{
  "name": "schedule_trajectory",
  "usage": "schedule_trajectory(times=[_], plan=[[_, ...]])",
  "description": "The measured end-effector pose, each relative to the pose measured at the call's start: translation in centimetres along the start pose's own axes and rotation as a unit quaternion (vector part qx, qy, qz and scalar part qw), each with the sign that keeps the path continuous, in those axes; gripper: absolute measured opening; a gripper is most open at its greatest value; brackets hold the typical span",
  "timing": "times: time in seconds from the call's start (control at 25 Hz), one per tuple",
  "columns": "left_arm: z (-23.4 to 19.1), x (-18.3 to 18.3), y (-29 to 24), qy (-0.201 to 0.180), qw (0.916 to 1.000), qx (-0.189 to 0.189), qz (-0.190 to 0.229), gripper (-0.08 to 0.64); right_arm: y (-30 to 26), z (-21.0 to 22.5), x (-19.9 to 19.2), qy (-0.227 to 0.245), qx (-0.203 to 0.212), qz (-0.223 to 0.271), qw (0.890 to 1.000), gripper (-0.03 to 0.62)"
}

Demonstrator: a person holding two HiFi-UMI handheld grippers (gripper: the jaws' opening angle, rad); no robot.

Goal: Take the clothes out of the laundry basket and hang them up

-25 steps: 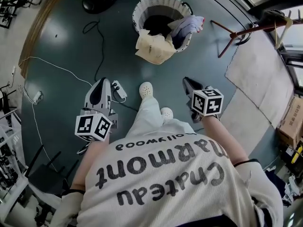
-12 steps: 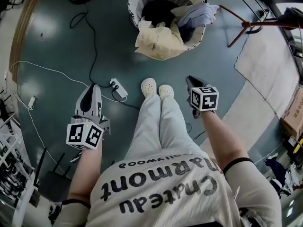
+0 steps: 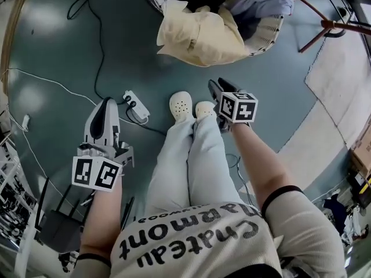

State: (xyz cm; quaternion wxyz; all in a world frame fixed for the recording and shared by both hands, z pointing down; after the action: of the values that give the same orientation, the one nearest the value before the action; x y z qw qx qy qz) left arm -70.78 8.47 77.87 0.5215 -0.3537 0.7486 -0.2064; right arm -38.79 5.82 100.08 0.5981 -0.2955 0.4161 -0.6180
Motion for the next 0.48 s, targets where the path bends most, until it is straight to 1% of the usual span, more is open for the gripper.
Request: schedule_trajectory(times=[0.08,0.24,0.4,0.48], plan=[[-0.7,-1.2,-1.2,0.001,1.0,-0.003,0.002,0.008,-2.4,0.2,0.3,-0.001,0.011,0.014,1.0,0.181],[-1.9,-2.2,-2.5,-0.002,1.0,-0.008,-0.002,0.008,-5.4,0.9,1.8,-0.004,0.005,0.035,0.999,0.204],[-2.3,-2.3,-3.1,0.0,0.9999,-0.01,0.005,0.008,-6.2,1.9,4.1,-0.013,-0.003,0.056,0.998,0.196],[-2.0,-2.0,-2.7,0.0,0.9999,-0.009,0.011,0.008,-5.3,1.9,4.5,-0.013,-0.013,0.069,0.997,0.06]])
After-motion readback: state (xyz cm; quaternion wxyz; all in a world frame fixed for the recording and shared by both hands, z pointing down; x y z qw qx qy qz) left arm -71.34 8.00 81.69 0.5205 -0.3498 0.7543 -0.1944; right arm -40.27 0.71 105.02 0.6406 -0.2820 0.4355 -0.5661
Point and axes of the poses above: the fingertips, and each gripper's own axes: y backward along the fingers, z to its right, x out of its top, the point moved 6 cm from there along y, backward along the fingers, and after that the axes turned 12 degrees about -z, right-handed, at the moved point
